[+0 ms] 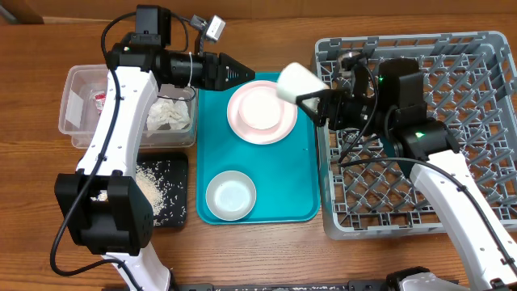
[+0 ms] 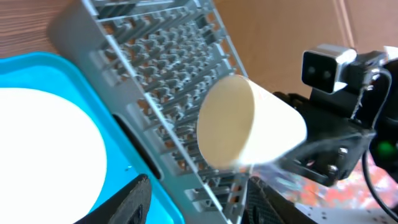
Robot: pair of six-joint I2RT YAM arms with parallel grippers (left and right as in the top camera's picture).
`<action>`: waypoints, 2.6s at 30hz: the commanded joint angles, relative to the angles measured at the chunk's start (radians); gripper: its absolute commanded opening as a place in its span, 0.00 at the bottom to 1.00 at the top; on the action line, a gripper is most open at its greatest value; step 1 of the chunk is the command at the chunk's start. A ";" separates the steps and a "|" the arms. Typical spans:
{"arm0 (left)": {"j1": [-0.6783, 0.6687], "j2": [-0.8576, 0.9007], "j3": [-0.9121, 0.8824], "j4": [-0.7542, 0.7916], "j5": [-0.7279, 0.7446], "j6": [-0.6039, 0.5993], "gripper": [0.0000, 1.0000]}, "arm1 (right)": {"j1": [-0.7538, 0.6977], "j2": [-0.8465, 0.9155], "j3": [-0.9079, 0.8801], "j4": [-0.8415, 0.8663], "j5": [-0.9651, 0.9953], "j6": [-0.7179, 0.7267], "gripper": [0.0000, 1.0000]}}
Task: Sort waste into correct bins and load items into the dishwasher
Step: 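Grasp the cup with the right gripper and release the left gripper, then carry the cup into the dish rack and set it down with right gripper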
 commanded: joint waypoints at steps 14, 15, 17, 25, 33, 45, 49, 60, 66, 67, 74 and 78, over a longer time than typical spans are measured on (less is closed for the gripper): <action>-0.005 -0.012 0.018 -0.002 -0.079 -0.016 0.61 | 0.003 -0.014 0.372 -0.526 0.777 0.046 0.54; -0.005 -0.012 0.018 -0.002 -0.084 -0.016 0.63 | 0.003 -0.013 0.372 -0.540 0.795 0.046 0.54; -0.005 -0.012 0.018 -0.003 -0.108 -0.016 0.73 | 0.003 -0.003 0.372 -0.565 0.814 0.050 0.55; -0.005 -0.012 0.018 -0.009 -0.175 -0.016 0.86 | 0.002 0.093 0.372 -0.616 0.831 0.053 0.55; -0.006 -0.012 0.018 -0.009 -0.182 -0.015 1.00 | 0.002 0.177 0.372 -0.624 0.831 0.053 0.55; -0.006 -0.012 0.018 -0.010 -0.209 -0.016 1.00 | -0.018 0.186 0.351 -0.673 0.830 0.049 0.55; -0.006 -0.012 0.018 -0.010 -0.209 -0.016 1.00 | -0.018 0.189 0.345 -0.678 0.830 0.049 0.55; -0.006 -0.012 0.018 -0.009 -0.219 -0.016 1.00 | -0.019 0.195 0.319 -0.674 0.822 0.050 0.55; -0.006 -0.012 0.018 -0.008 -0.257 -0.016 1.00 | -0.019 0.195 0.288 -0.654 0.770 0.042 0.55; -0.006 -0.012 0.018 -0.007 -0.257 -0.016 1.00 | -0.019 0.195 0.288 -0.654 0.770 0.041 0.55; -0.006 -0.012 0.018 -0.006 -0.257 -0.016 1.00 | -0.019 0.195 0.288 -0.648 0.724 0.041 0.55; -0.005 -0.012 0.018 -0.006 -0.257 -0.016 1.00 | -0.019 0.195 0.288 -0.631 0.670 0.042 0.55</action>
